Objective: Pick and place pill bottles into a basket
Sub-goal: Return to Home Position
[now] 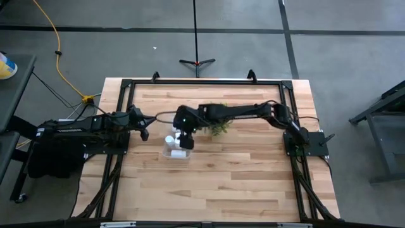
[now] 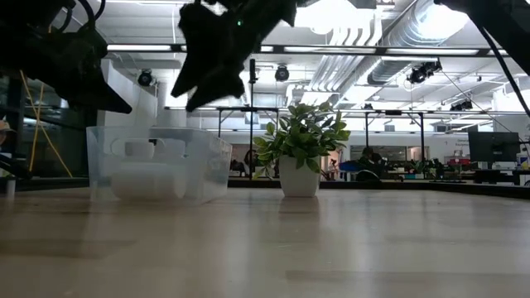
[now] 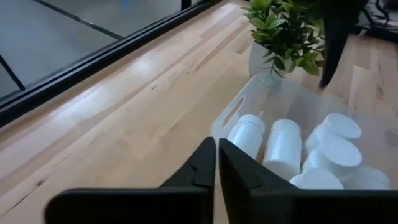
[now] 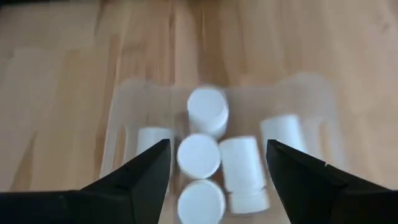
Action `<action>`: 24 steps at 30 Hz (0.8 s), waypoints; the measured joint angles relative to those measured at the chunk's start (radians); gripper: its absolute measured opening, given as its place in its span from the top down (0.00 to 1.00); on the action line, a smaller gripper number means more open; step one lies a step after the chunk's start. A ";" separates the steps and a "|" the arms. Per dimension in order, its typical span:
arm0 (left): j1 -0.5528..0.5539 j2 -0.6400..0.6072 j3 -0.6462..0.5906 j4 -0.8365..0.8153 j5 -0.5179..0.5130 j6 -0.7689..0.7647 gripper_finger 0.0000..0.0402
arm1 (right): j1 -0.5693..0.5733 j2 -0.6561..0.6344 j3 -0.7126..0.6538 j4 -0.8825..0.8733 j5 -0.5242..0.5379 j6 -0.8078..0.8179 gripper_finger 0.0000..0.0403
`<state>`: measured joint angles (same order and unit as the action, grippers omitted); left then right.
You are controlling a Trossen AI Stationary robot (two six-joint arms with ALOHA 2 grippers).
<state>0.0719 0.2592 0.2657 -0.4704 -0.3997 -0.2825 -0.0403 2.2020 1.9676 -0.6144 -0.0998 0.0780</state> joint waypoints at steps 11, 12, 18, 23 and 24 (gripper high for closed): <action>0.000 -0.001 0.000 -0.008 -0.057 -0.002 0.95 | -0.054 -0.271 0.004 -0.155 -0.018 -0.218 0.59; 0.000 -0.001 0.000 -0.007 -0.051 -0.003 0.95 | -0.067 -0.313 -0.036 -0.162 -0.032 -0.217 0.64; 0.000 -0.001 0.000 0.011 -0.040 -0.027 0.86 | -0.113 -0.666 -0.575 0.166 -0.124 -0.105 0.94; 0.000 -0.002 0.000 0.066 -0.012 0.008 0.95 | -0.110 -1.001 -1.061 0.546 0.008 0.098 0.95; 0.000 -0.002 0.000 0.088 0.004 0.028 0.95 | -0.104 -1.064 -1.136 0.617 0.028 0.129 0.94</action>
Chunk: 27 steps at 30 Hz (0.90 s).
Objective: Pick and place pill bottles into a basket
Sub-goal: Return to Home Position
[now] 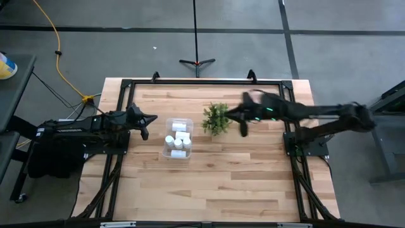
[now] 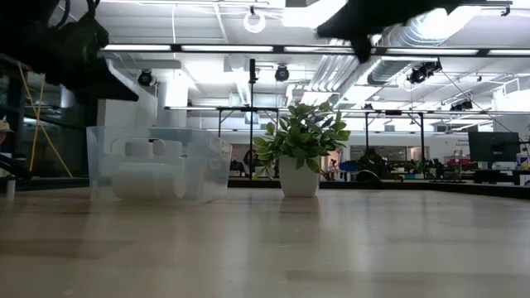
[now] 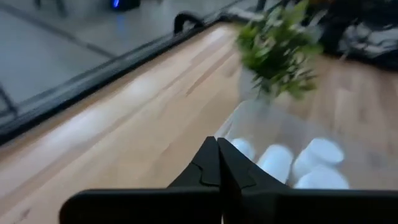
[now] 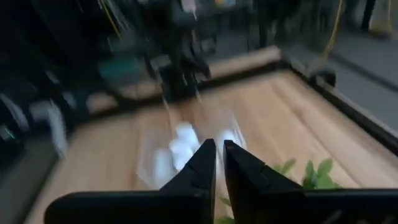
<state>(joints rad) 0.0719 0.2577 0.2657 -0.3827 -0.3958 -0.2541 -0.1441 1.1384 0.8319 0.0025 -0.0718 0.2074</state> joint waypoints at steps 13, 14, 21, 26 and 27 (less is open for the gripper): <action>0.000 0.000 0.000 0.275 0.123 0.189 0.95 | 0.062 -0.508 -0.528 0.261 0.122 0.056 0.99; 0.000 0.000 0.000 0.288 0.138 0.190 0.95 | 0.062 -0.543 -0.551 0.261 0.125 0.055 0.99; 0.000 0.000 0.000 0.363 0.220 0.223 0.93 | 0.062 -0.767 -0.668 0.265 0.158 0.037 1.00; 0.000 -0.006 -0.108 0.518 0.310 0.192 0.95 | 0.065 -0.855 -0.710 0.252 0.163 0.045 1.00; 0.000 -0.006 -0.144 0.587 0.308 0.193 0.95 | 0.066 -0.863 -0.710 0.252 0.169 0.046 1.00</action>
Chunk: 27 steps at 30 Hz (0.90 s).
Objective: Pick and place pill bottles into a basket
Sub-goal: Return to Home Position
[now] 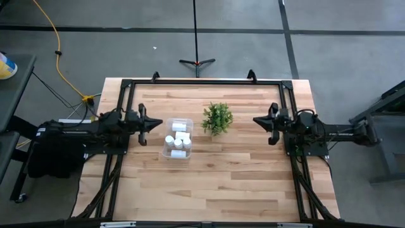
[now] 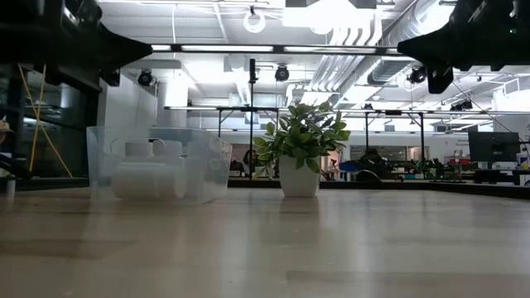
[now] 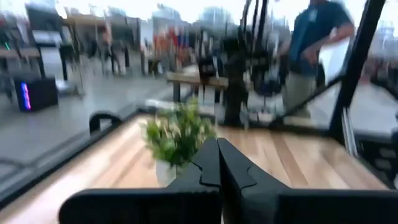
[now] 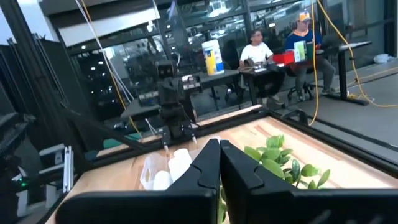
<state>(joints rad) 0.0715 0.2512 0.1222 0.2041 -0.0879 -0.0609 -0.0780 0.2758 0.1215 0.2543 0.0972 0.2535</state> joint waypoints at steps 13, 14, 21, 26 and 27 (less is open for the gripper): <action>0.000 -0.034 -0.105 0.127 0.008 0.009 0.94 | 0.000 -0.011 -0.004 -0.099 -0.046 0.001 1.00; 0.000 -0.043 -0.105 0.114 0.008 0.007 0.94 | 0.000 -0.013 -0.016 -0.081 -0.052 -0.006 1.00; 0.000 -0.155 -0.104 0.013 -0.001 0.028 0.94 | -0.009 -0.054 -0.112 0.128 -0.021 -0.129 1.00; 0.000 -0.249 -0.105 -0.112 0.005 0.004 0.94 | -0.033 -0.067 -0.112 0.084 -0.111 -0.085 1.00; 0.000 -0.244 -0.104 -0.104 0.005 0.004 0.93 | -0.034 -0.067 -0.112 0.065 -0.112 -0.073 1.00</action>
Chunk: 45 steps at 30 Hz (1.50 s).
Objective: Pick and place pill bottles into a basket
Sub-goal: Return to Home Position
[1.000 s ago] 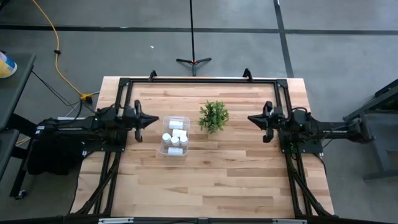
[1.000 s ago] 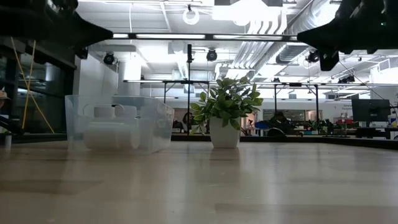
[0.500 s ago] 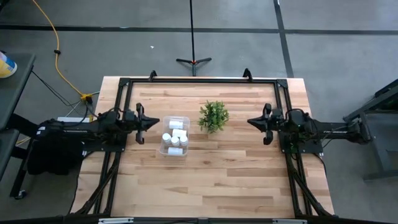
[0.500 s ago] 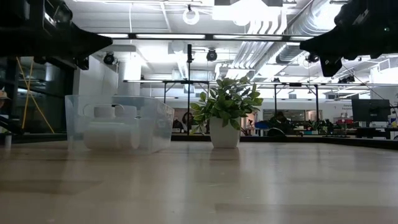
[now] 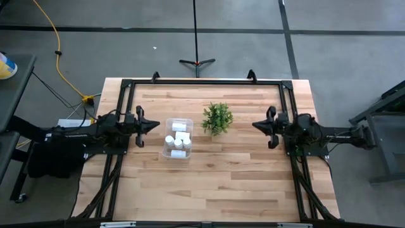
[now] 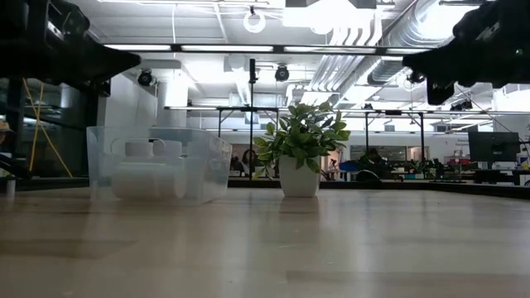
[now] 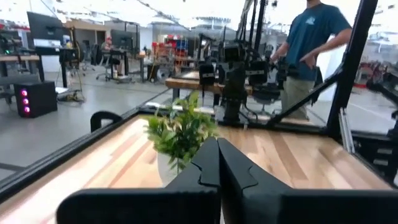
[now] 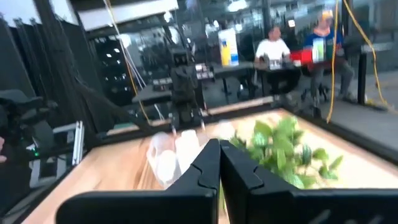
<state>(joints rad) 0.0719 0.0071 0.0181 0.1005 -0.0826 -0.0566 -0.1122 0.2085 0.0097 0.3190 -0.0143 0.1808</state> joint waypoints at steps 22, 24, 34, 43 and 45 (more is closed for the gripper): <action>0.000 0.000 -0.002 -0.080 -0.061 -0.054 0.91 | 0.000 -0.001 0.000 -0.210 0.031 0.160 1.00; 0.000 0.000 -0.002 -0.082 -0.058 -0.070 0.88 | 0.000 -0.001 0.000 -0.218 0.030 0.156 1.00; 0.000 0.000 -0.002 -0.082 -0.054 -0.079 0.80 | 0.000 -0.001 -0.001 -0.170 0.149 0.072 1.00; 0.000 0.000 -0.002 -0.082 -0.053 -0.079 0.82 | 0.000 0.000 -0.001 -0.265 0.192 0.046 1.00; 0.000 0.000 -0.002 -0.082 -0.053 -0.079 0.82 | 0.000 0.000 -0.001 -0.266 0.192 0.046 1.00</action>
<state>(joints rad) 0.0719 0.0067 0.0166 0.0185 -0.1360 -0.1356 -0.1123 0.2081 0.0086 0.0535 0.1776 0.2264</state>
